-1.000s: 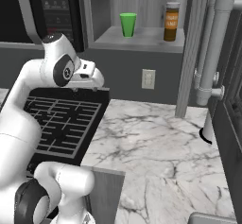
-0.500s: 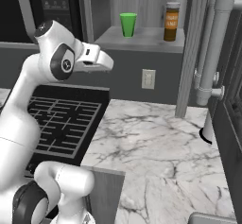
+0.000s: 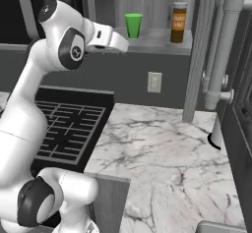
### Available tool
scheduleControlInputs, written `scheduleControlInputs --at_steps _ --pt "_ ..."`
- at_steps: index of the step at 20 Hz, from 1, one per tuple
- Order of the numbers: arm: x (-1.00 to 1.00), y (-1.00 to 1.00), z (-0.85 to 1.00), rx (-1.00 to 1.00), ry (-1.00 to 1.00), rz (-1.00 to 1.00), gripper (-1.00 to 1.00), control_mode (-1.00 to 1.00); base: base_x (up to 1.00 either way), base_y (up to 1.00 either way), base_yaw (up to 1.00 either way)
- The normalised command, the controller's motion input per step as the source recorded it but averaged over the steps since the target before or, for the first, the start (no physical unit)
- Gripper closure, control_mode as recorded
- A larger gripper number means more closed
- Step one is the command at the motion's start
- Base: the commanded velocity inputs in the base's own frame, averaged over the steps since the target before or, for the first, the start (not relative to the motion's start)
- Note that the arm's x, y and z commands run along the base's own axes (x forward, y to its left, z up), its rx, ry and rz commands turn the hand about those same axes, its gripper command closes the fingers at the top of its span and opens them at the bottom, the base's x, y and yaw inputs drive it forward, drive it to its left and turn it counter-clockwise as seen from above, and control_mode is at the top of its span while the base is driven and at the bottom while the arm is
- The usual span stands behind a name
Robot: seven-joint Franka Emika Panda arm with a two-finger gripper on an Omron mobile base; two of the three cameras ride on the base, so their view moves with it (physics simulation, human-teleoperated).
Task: Take the cinnamon bottle from the cabinet and place it on the dining table, next to the plate with the cupcake. Then take the chocolate from the dining counter and place it on the cupcake plate.
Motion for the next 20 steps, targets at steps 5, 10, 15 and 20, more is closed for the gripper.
scheduleControlInputs --at_steps 5,10,15,20 --pt "0.0 -0.48 0.81 0.06 -0.36 -0.18 -1.0 -1.0 0.0 0.0 0.0" --pt "0.51 -0.96 0.12 0.0 -0.29 0.0 -1.0 -1.0 0.0 0.0 0.0" --pt "0.9 -0.54 0.16 0.14 0.09 0.0 -1.0 -1.0 0.0 0.0 0.0" --pt "0.63 -0.28 0.31 0.1 0.16 0.0 -1.0 -1.0 0.0 0.0 0.0"
